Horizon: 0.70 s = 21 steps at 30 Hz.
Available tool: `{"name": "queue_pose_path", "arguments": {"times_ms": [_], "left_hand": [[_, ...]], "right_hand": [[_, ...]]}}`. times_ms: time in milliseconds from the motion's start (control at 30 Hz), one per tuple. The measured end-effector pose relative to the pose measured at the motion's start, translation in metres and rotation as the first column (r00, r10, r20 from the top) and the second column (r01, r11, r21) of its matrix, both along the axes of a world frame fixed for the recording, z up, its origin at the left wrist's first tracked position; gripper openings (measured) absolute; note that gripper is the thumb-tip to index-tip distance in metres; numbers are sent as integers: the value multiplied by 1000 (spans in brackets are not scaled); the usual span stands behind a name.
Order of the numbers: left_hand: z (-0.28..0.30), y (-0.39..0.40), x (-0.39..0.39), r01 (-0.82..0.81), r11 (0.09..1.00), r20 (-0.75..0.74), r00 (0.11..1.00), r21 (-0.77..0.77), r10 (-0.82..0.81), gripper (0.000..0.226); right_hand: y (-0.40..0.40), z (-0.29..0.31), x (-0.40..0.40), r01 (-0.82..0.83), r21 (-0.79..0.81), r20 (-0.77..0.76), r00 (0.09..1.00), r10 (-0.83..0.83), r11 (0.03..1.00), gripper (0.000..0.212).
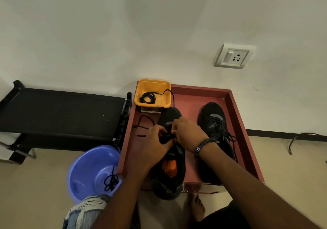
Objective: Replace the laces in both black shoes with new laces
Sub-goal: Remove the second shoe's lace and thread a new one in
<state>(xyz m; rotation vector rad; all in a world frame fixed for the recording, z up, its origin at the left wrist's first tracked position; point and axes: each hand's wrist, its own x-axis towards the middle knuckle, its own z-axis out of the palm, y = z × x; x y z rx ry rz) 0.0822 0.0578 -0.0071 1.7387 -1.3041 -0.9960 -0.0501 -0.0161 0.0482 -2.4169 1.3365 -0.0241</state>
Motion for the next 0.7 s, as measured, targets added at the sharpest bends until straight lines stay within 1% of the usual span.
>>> {"name": "queue_pose_path", "arguments": {"times_ms": [67, 133, 167, 200, 233, 267, 300, 333, 367, 400, 433, 467, 500, 533, 567, 600, 633, 700], "left_hand": [[-1, -2, -3, -51, 999, 26, 998, 4, 51, 35], [1, -4, -2, -68, 998, 58, 996, 4, 67, 33], [2, -4, -2, -76, 997, 61, 995, 2, 75, 31], [2, -4, -3, -83, 997, 52, 995, -1, 83, 30], [2, -4, -3, -89, 996, 41, 995, -6, 89, 29], [2, -3, -3, -89, 996, 30, 996, -10, 90, 29], [2, -2, -3, -88, 996, 20, 996, -15, 88, 30], [2, -2, -3, -86, 996, 15, 996, -21, 86, 30], [1, -2, -2, -83, 996, 17, 996, -24, 83, 30], [0, -2, -1, -79, 997, 25, 996, -24, 80, 29], [0, -3, 0, -78, 997, 37, 996, -28, 79, 27], [0, -3, 1, -76, 997, 47, 996, -33, 78, 26], [0, -4, 3, -74, 996, 56, 996, -39, 76, 25], [0, -4, 4, -70, 996, 62, 995, -51, 73, 24], [0, -5, 6, -63, 996, 66, 996, -63, 67, 23], [0, -5, 8, -54, 996, 70, 996, -74, 59, 21], [1, -5, 10, -44, 996, 75, 996, -83, 51, 20], [2, -4, 12, -30, 994, 94, 995, -105, 40, 17]], "right_hand": [[1, -1, 0, 39, 34, 79, 996, -42, 999, 6], [2, -5, -6, 121, 91, 206, 969, -137, 988, 8], [3, -8, -9, 187, 145, 268, 938, -221, 972, 9], [4, -10, -12, 259, 225, 340, 882, -325, 939, 9], [4, -11, -13, 319, 344, 428, 783, -450, 883, 9], [3, -10, -13, 337, 494, 514, 630, -582, 801, 10], [1, -7, -11, 308, 633, 563, 447, -695, 710, 10], [-2, -2, -10, 263, 718, 575, 296, -763, 644, 10], [-7, 3, -11, 234, 754, 574, 220, -789, 614, 10], [-10, 5, -13, 227, 753, 577, 223, -786, 618, 10], [-12, 7, -14, 226, 725, 589, 285, -756, 650, 10], [-13, 6, -15, 232, 667, 593, 409, -694, 708, 10], [-11, 4, -16, 229, 586, 567, 568, -596, 777, 9], [-7, 0, -16, 203, 501, 503, 723, -474, 841, 8], [-3, -5, -17, 154, 432, 424, 835, -351, 889, 10], [1, -10, -17, 115, 371, 360, 897, -257, 921, 14], [5, -13, -17, 103, 328, 337, 916, -219, 939, 17], [9, -16, -20, 121, 289, 365, 903, -226, 950, 20]]}}
